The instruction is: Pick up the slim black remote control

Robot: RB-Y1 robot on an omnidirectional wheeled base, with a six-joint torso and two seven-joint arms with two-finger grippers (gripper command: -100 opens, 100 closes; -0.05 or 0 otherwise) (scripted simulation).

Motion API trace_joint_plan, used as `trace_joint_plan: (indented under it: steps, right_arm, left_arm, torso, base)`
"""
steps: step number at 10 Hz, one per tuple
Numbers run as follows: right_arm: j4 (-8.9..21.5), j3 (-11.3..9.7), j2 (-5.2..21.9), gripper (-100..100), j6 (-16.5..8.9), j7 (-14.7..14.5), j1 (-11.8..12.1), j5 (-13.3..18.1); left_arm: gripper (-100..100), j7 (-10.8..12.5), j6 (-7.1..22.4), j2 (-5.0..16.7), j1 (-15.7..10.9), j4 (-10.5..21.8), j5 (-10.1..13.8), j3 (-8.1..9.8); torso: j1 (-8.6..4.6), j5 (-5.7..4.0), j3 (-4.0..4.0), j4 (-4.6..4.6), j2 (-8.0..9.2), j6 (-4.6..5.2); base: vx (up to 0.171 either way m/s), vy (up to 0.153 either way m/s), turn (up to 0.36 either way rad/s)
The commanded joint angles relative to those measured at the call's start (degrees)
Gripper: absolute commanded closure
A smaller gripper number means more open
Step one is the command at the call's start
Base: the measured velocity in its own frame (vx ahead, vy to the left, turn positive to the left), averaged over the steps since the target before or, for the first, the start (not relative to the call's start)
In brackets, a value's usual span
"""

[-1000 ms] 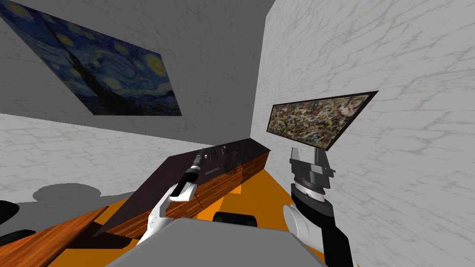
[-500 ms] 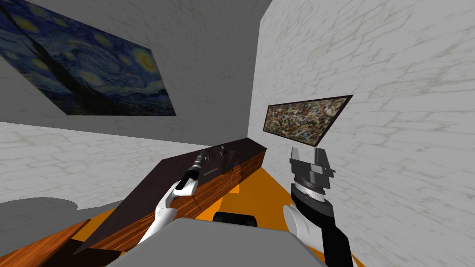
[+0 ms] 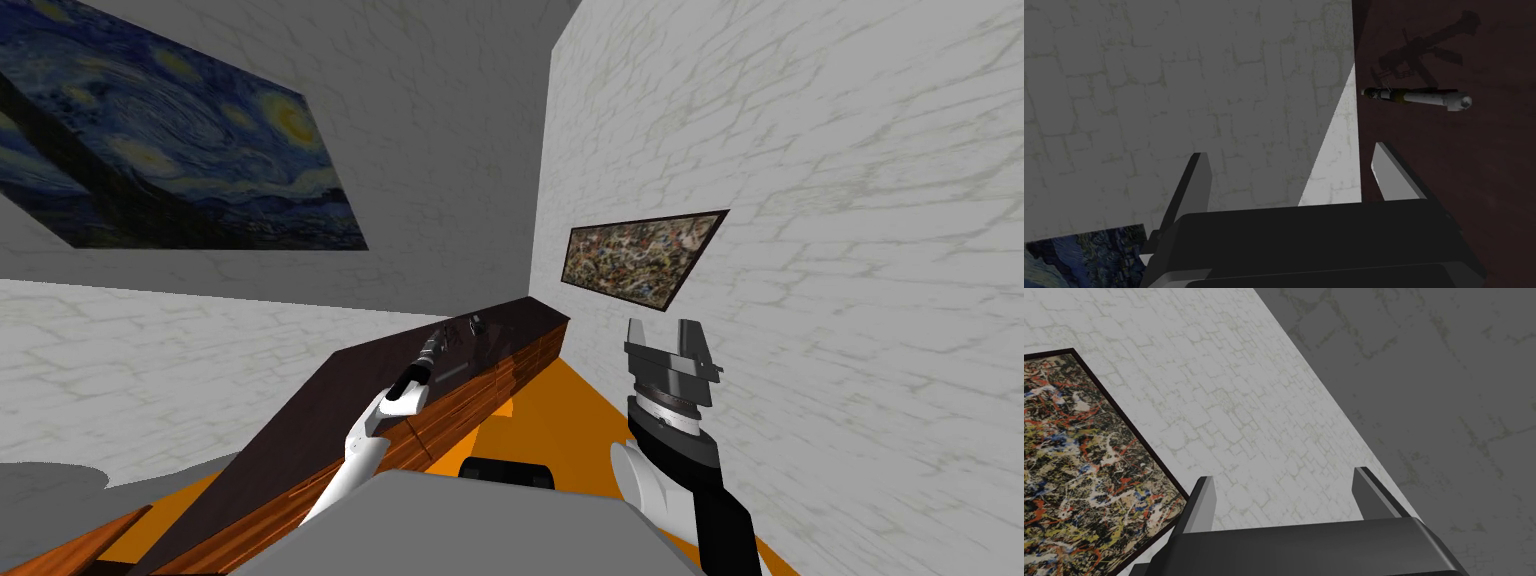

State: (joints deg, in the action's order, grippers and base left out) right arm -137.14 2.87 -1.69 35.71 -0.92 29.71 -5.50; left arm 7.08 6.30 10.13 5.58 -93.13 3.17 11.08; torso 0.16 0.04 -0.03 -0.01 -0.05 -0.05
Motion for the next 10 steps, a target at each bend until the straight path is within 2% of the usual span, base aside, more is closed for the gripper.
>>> trace_joint_plan:
  steps: [1, 2, 3, 4, 5, 6, 7, 8, 9, 10]
  right_arm:
    - [0.0, 0.0, 0.0, 0, 0.0, 0.0, 0.0, 0.0]
    - [0.0, 0.0, 0.0, 0, 0.0, 0.0, 0.0, 0.0]
    - [0.0, 0.0, 0.0, 0, 0.0, 0.0, 0.0, 0.0]
    - [0.0, 0.0, 0.0, 0, 0.0, 0.0, 0.0, 0.0]
    - [0.0, 0.0, 0.0, 0, 0.0, 0.0, 0.0, 0.0]
    - [0.0, 0.0, 0.0, 0, 0.0, 0.0, 0.0, 0.0]
    - [0.0, 0.0, 0.0, 0, 0.0, 0.0, 0.0, 0.0]
    - [0.0, 0.0, 0.0, 0, 0.0, 0.0, 0.0, 0.0]
    - [0.0, 0.0, 0.0, 0, 0.0, 0.0, 0.0, 0.0]
    - [0.0, 0.0, 0.0, 0, 0.0, 0.0, 0.0, 0.0]
  left_arm:
    - [-100, 0.4, 2.9, 0.3, -2.4, 2.9, 0.5, 1.17]
    - [-100, 0.4, 3.1, 0.3, -2.4, 4.8, 0.5, 1.17]
    - [-100, 0.7, 5.8, 0.4, -4.2, 6.2, 0.8, 2.12]
    - [-100, 0.7, 6.0, 0.4, -4.2, 8.1, 0.8, 2.12]
    - [-100, 1.0, 8.4, 0.6, -6.1, 9.7, 1.2, 3.03]
    - [-100, 1.0, 9.0, 0.6, -6.1, 11.4, 1.2, 3.03]
    - [-100, 1.3, 11.3, 0.9, -7.9, 12.9, 1.5, 3.91]
    - [-100, 1.3, 12.0, 0.9, -7.9, 14.6, 1.5, 3.91]
    - [-100, 1.3, 12.0, 0.9, -7.9, 14.6, 1.5, 3.91]
    - [-100, 1.7, 15.0, 1.2, -9.7, 16.8, 1.8, 4.75]
  torso:
    - [0.00, 0.00, 0.00, 0.00, 0.00, 0.00]
    - [-0.01, -0.01, -0.01, 0.00, -0.02, 0.04]
    - [-0.03, -0.01, -0.02, -0.01, -0.03, 0.00]
    - [-0.03, -0.01, -0.03, -0.01, -0.05, 0.03]
    - [-0.03, -0.01, -0.03, -0.01, -0.05, 0.00]
    - [-0.03, -0.01, -0.03, -0.01, -0.06, 0.02]
    - [-0.04, -0.01, -0.03, -0.01, -0.06, 0.00]
    - [-0.05, -0.01, -0.05, -0.01, -0.10, 0.03]
    - [-0.05, -0.01, -0.05, -0.02, -0.09, -0.01]
    - [-0.07, -0.02, -0.04, -0.02, -0.07, -0.01]
  base:
    - [-0.007, 0.025, -0.130]
    - [-0.003, 0.023, -0.070]
    - [0.001, 0.025, -0.102]
    - [0.001, 0.022, -0.065]
    - [0.002, 0.023, -0.110]
    - [0.002, 0.020, -0.064]
    - [0.011, 0.019, -0.098]
    - [0.013, 0.017, -0.053]
    - [0.006, 0.008, 0.013]
    - [0.012, 0.010, -0.091]
